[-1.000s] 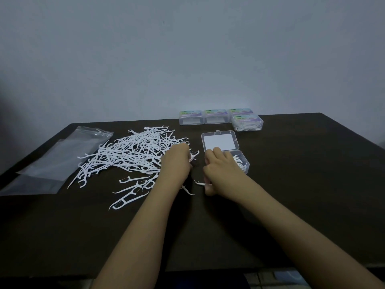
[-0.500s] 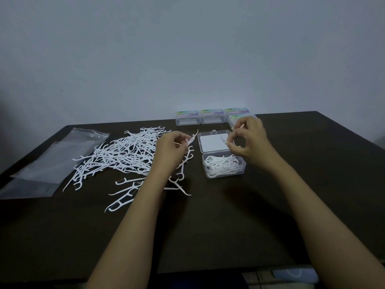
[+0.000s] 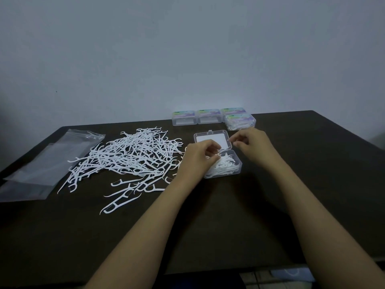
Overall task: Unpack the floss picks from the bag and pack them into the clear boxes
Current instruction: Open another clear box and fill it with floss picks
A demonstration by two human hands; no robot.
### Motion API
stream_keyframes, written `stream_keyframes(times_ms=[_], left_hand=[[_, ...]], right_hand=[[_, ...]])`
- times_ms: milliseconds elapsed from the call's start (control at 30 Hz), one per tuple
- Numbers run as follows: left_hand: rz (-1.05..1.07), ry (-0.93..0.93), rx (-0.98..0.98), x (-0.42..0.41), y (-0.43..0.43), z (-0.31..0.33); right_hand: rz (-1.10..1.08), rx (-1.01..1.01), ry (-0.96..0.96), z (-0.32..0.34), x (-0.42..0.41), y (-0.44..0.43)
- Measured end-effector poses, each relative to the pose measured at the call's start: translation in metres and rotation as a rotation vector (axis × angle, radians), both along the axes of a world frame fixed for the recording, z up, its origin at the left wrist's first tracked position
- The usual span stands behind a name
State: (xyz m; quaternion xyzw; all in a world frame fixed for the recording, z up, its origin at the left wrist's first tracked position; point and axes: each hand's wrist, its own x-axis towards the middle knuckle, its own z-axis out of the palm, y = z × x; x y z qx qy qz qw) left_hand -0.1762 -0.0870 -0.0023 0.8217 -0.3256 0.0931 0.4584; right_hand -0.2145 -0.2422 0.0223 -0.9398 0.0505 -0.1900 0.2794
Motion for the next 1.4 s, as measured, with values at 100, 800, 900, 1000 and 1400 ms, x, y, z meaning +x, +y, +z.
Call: stream_keyframes(times_ms=[100,800,900,1000,1400], left_hand=[[0.044,-0.016,-0.015,0.002,0.002,0.0],[0.48,0.003,-0.01,0.008,0.097,0.004],[0.501,0.032,0.055,0.005,0.115,0.007],[0.523,0.009,0.09,0.001,0.138,0.012],[0.255,0.304,0.709,0.002,0.202,0.006]], right_hand=[[0.003,0.004,0.019,0.0,0.001,0.0],[0.034,0.023,0.245,-0.025,-0.001,0.029],[-0.021,-0.041,0.236,-0.026,-0.004,0.034],[-0.113,-0.182,0.175,-0.026,-0.01,0.044],[0.566,-0.415,0.312,-0.015,-0.005,0.118]])
